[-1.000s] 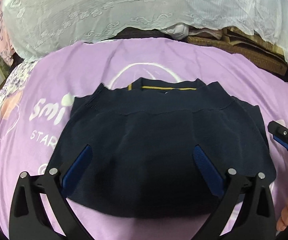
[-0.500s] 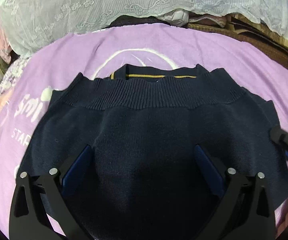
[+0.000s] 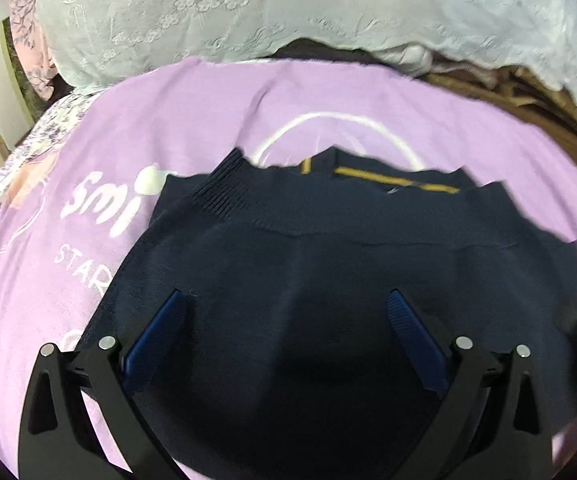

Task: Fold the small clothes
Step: 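Grasp one side of the folded cardigan with the right tool and lift it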

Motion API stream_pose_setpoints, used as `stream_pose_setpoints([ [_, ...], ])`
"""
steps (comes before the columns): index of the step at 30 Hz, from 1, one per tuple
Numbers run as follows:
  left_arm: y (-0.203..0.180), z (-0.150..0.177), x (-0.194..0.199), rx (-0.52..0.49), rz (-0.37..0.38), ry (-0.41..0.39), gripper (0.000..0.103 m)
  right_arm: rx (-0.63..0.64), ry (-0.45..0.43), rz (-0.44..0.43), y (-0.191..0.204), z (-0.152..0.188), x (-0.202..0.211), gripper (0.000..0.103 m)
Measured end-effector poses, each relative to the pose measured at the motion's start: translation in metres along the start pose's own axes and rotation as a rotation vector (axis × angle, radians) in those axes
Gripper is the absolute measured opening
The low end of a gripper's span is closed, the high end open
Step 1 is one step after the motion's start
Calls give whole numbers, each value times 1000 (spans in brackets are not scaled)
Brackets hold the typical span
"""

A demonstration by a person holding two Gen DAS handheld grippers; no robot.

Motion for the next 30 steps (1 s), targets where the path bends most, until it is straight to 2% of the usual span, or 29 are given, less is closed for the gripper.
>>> stream_pose_setpoints([
  [2, -5, 2, -4, -11, -6, 2, 99, -8, 2, 2, -2, 0, -2, 21],
  [4, -8, 2, -1, -27, -24, -16, 98, -25, 13, -9, -6, 2, -5, 29],
  [6, -7, 2, 0, -24, -22, -18, 98, -22, 19, 1, -5, 3, -7, 30],
  [10, 2, 1, 3, 9, 28, 10, 96, 17, -17, 17, 7, 3, 0, 17],
  [16, -12, -3, 24, -14, 131, 3, 92, 36, -61, -8, 32, -1, 15, 15],
  [23, -52, -15, 35, -117, 119, -19, 92, 45, -73, -25, 52, -6, 22, 15],
  [27, -57, -14, 40, -147, 95, -56, 92, 34, -69, -42, 60, -10, 20, 15],
  [30, -51, -23, 34, -125, 89, -46, 92, 42, -71, -35, 70, -10, 17, 15],
])
Point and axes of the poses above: each gripper's, at about its wrist camera, not at the fingertips, and x roughly against the way its jaws point, y to its left, z to its underside, the point moved 2 cm from there along -x, roughly the way its jaws point, and after that the axes turned 15 degrees about -z, right-handed, at the moved point
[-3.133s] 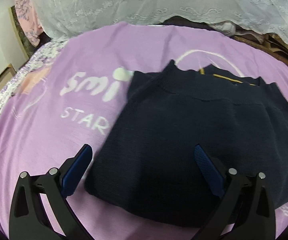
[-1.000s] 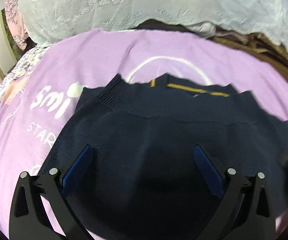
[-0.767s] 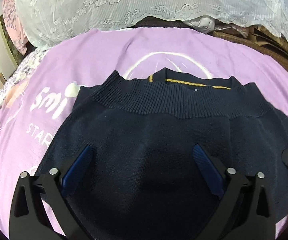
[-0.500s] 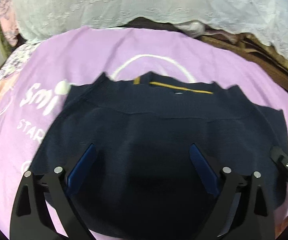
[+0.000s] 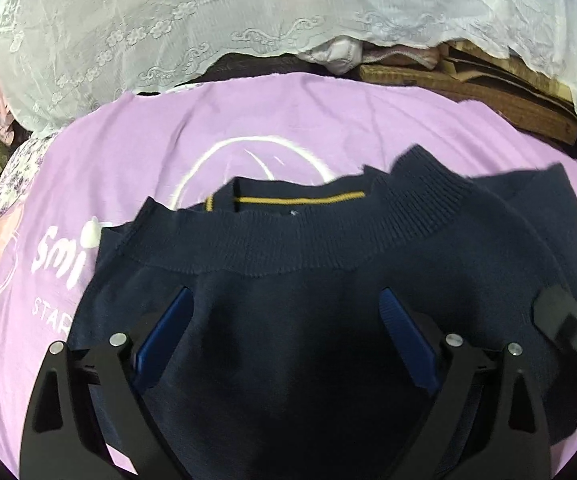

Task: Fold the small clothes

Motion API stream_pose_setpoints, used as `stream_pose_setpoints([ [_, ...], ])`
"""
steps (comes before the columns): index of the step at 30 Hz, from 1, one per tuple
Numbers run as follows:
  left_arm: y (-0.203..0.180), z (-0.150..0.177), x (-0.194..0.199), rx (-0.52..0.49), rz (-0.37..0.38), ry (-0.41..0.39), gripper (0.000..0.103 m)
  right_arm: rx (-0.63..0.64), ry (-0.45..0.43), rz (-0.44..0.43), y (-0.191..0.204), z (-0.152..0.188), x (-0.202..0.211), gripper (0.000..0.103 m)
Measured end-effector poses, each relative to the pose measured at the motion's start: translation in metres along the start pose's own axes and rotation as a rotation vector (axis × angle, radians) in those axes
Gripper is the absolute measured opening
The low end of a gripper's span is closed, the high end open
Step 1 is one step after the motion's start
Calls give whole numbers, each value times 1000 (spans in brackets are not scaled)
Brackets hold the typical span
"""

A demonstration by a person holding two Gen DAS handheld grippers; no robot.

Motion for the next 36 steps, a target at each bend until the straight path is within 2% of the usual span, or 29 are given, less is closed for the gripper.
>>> stream_pose_setpoints([
  [5, 5, -11, -11, -3, 23, 27, 91, 11, -8, -5, 21, -2, -6, 15],
  [10, 23, -23, -5, 23, 26, -22, 89, 33, -12, 5, 45, -6, -16, 14],
  [15, 50, -33, -4, 52, 23, -41, 83, 70, 2, 2, 73, -9, -32, 14],
  [23, 106, -35, -18, 113, 0, -23, 76, 143, 59, 2, 123, -4, -71, 13],
  [26, 129, -33, -25, 153, -7, -8, 75, 150, 83, -1, 138, 2, -87, 13],
  [29, 154, -30, -37, 208, 30, 32, 75, 155, 109, 0, 152, 9, -104, 12],
  [32, 169, -25, -48, 224, 35, 49, 75, 134, 137, -19, 157, 16, -121, 9],
  [36, 187, -13, -65, 262, 101, 98, 76, 171, 188, 7, 158, 31, -142, 9],
])
Point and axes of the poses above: each gripper's, at about its wrist camera, not at the fingertips, and x roughly against the way its jaws point, y to its left, z to its underside, the point moved 2 cm from there along -x, roughly the way its jaws point, and after that the axes turned 15 degrees about -z, right-handed, at the moved point
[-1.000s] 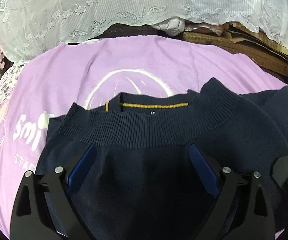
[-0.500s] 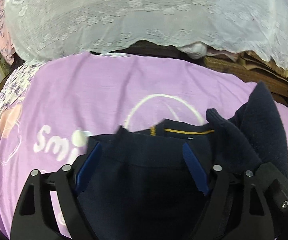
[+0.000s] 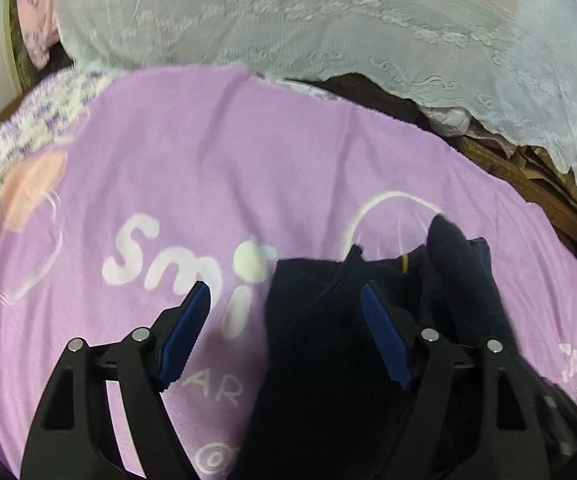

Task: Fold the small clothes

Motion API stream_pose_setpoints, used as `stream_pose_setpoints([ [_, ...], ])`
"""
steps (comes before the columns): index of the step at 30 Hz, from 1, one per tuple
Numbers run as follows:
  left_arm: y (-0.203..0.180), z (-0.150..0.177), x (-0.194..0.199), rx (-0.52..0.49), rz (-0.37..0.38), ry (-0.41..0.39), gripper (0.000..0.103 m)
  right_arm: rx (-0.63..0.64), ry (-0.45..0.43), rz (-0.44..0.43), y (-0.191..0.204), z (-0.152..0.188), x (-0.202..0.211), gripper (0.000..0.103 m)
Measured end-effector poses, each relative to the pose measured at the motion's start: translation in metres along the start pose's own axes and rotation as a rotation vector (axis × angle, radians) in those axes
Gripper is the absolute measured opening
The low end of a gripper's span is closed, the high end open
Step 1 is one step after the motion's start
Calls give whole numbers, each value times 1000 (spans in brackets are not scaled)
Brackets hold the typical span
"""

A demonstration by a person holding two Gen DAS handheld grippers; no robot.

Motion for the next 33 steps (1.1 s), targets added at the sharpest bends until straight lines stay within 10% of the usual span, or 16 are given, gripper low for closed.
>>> stream_pose_setpoints([
  [22, -25, 30, -2, -1, 525, 313, 78, 218, -23, -44, -16, 44, 93, 50],
  [33, -63, 27, 4, -26, 535, 361, 78, 515, -15, 155, -2, 75, 84, 65],
])
Point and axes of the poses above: each gripper's, at about its wrist camera, not at the fingertips, and x roughly against the way its jaws point, y to its left, z to its underside, the point moved 2 cm from there along -x, roughly the way its jaws point, and after that the axes turned 15 degrees about -z, right-handed, at the moved point
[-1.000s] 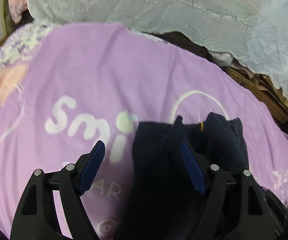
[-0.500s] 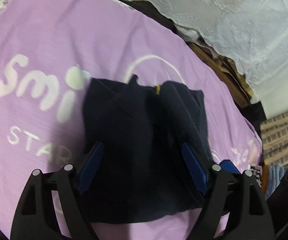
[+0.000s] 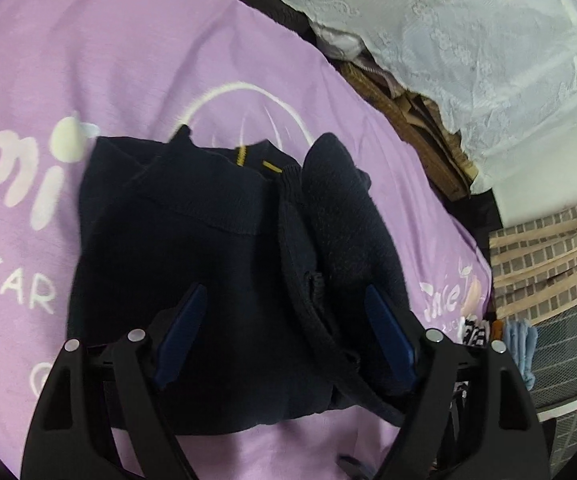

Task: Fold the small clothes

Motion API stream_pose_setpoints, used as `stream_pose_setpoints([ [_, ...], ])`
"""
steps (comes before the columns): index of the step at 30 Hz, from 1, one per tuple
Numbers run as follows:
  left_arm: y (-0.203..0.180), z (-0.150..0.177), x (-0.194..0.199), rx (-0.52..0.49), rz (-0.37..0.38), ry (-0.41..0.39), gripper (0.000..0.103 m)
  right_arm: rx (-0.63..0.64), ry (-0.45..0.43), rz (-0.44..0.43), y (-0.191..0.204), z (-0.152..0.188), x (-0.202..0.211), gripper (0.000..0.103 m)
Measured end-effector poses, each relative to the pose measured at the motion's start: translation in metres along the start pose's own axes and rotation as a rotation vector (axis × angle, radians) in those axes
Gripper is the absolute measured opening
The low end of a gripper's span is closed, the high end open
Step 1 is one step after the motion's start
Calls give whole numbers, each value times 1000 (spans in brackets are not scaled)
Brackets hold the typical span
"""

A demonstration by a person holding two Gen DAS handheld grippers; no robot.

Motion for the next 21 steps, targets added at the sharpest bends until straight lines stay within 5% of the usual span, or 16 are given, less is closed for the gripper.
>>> stream_pose_setpoints([
  [1, -1, 0, -1, 11, 16, 13, 78, 12, 8, 22, -1, 1, -3, 62],
  [5, -2, 0, 14, 17, 55, -13, 78, 19, 12, 64, -10, 2, -13, 19],
  [11, -9, 1, 16, -20, 15, -19, 85, 14, -23, 70, -10, 7, -9, 14],
  [15, -12, 3, -1, 16, 93, 62, 85, -1, -36, 58, -11, 8, -6, 14],
  [19, -26, -2, -22, -35, 58, 99, 86, 10, -40, 52, -4, 9, -4, 14],
  [20, -25, -3, -27, -28, 62, 114, 77, 15, -40, 53, -2, 8, -4, 14],
  [21, -25, -5, -32, -20, 79, 131, 56, 17, -39, 51, -1, 8, -4, 14],
])
Point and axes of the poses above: each gripper's, at about its wrist camera, not at the fingertips, and x roughly against the way its jaws point, y to its left, z to its underside, the point moved 2 cm from there along -x, roughly the way its jaws point, and after that the axes turned 15 degrees about -z, right-handed, at the moved point
